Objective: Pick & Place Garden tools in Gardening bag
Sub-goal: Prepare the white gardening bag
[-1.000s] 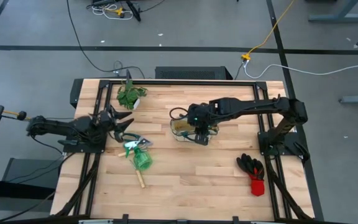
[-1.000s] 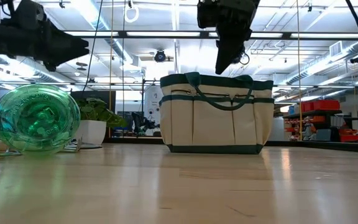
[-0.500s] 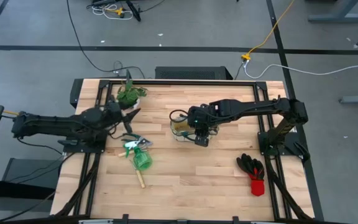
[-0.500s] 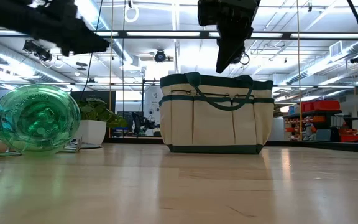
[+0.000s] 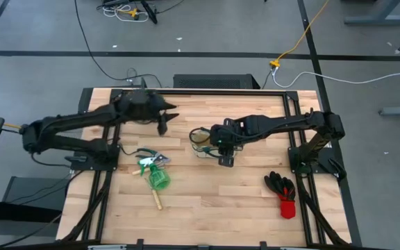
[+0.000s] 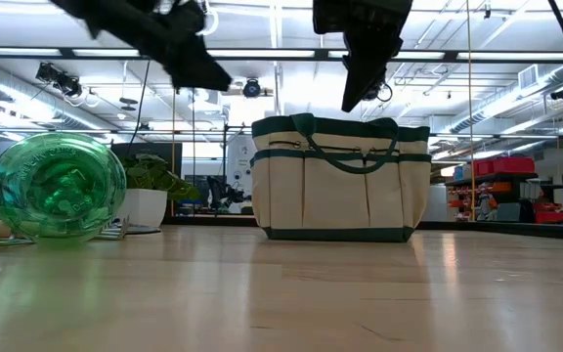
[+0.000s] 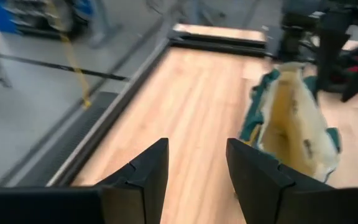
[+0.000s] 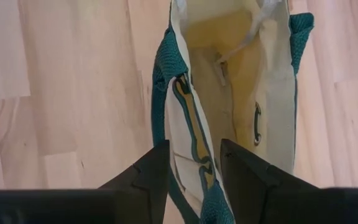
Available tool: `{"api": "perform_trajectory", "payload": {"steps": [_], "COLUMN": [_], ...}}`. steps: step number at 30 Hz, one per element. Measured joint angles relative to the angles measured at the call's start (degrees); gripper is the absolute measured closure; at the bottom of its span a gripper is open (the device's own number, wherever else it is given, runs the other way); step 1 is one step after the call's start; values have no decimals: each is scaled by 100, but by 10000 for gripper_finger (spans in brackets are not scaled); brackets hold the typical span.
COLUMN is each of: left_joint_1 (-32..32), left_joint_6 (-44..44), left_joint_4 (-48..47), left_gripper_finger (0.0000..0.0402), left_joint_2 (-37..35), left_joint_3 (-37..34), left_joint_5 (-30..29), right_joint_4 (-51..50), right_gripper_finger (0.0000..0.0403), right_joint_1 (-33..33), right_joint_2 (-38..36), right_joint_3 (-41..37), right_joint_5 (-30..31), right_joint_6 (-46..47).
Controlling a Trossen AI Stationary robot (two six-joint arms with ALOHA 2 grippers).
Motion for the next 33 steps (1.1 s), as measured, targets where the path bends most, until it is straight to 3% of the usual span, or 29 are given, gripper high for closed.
{"api": "perform_trajectory", "payload": {"steps": [7,14,17,25,33], "left_joint_1": [148,148,148,-6,-171], "left_joint_6": [654,916,1025,1045,981], "left_joint_4": [-1177,-1659,-1659,-2081,-2087], "left_gripper_finger": [234,234,234,234,234], "left_joint_2": [1334,2328,2590,3236,3303], "left_joint_3": [1351,2192,2383,2788,2827], "left_joint_5": [547,1351,1710,1645,1792], "right_joint_4": [-62,-62,-61,-60,-61], "right_gripper_finger": [259,259,259,259,259], "right_joint_1": [3,5,5,5,3], "right_joint_2": [0,0,0,2,2], "right_joint_3": [0,0,0,0,0], "right_joint_5": [280,344,345,547,517], "right_joint_6": [7,2,26,-8,36]}}
